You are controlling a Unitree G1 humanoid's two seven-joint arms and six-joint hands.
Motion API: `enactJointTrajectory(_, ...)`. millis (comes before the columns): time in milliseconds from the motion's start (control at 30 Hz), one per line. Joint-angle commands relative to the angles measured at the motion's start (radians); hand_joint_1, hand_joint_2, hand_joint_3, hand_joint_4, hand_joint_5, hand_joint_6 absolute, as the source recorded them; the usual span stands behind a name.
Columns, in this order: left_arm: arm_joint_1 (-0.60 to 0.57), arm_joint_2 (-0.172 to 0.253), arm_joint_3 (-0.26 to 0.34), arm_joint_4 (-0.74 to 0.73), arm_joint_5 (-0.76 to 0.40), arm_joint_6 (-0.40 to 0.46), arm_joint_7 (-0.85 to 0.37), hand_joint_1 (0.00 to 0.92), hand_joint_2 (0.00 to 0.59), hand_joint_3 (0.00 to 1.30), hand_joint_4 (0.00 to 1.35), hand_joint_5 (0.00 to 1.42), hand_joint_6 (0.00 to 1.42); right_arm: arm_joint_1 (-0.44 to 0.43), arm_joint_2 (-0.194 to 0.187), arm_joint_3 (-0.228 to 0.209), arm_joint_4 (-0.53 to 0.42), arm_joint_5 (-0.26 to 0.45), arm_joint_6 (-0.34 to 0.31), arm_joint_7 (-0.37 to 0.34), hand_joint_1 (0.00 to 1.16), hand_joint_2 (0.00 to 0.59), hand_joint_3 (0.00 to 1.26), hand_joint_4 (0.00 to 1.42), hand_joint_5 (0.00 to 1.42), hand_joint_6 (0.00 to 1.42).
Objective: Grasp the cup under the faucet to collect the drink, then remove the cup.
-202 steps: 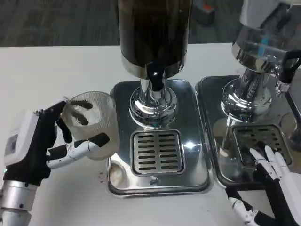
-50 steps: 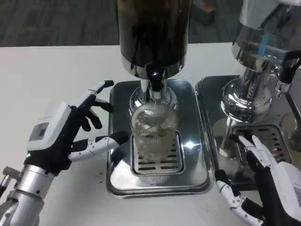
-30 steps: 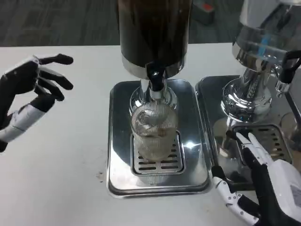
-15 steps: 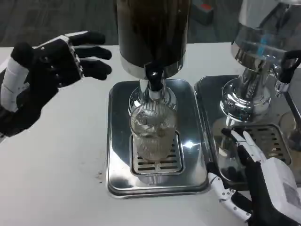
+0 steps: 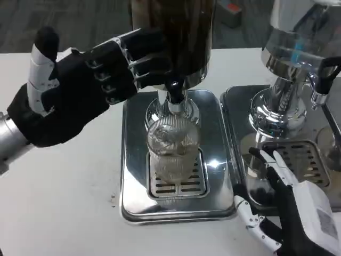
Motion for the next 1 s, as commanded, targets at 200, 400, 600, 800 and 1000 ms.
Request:
enactJointTrajectory(200,-0.052,-0.033,0.01,0.018,0.039,0.026,-0.026,0.0,0.06,0.15,0.02,0.08,0.09,-0.005,0.014,0.009,0.019,0.013,-0.004,-0.032,0.39,0.423,0.17,0.07,0.11,0.28)
enactJointTrajectory(400,-0.067,-0.044,0.021,0.028,0.063,0.01,-0.034,0.0,0.059,0.15,0.01,0.08,0.09,0.004,0.019,0.015,0.021,0.016,-0.002,-0.042,0.38,0.424,0.17,0.07,0.11,0.28)
enactJointTrajectory(600,-0.08,-0.058,0.03,0.056,0.098,-0.041,-0.037,0.0,0.059,0.15,0.01,0.07,0.09,0.004,0.023,0.015,0.025,0.019,-0.002,-0.048,0.37,0.429,0.18,0.07,0.11,0.28)
enactJointTrajectory(800,-0.089,-0.066,0.039,0.067,0.123,-0.077,-0.032,0.0,0.059,0.15,0.01,0.07,0.09,0.001,0.027,0.015,0.032,0.022,-0.003,-0.049,0.37,0.431,0.18,0.07,0.11,0.28)
enactJointTrajectory(1000,-0.094,-0.083,0.026,0.078,0.154,-0.103,-0.037,0.0,0.059,0.15,0.01,0.07,0.08,-0.003,0.031,0.014,0.038,0.028,-0.003,-0.049,0.36,0.431,0.18,0.08,0.11,0.28)
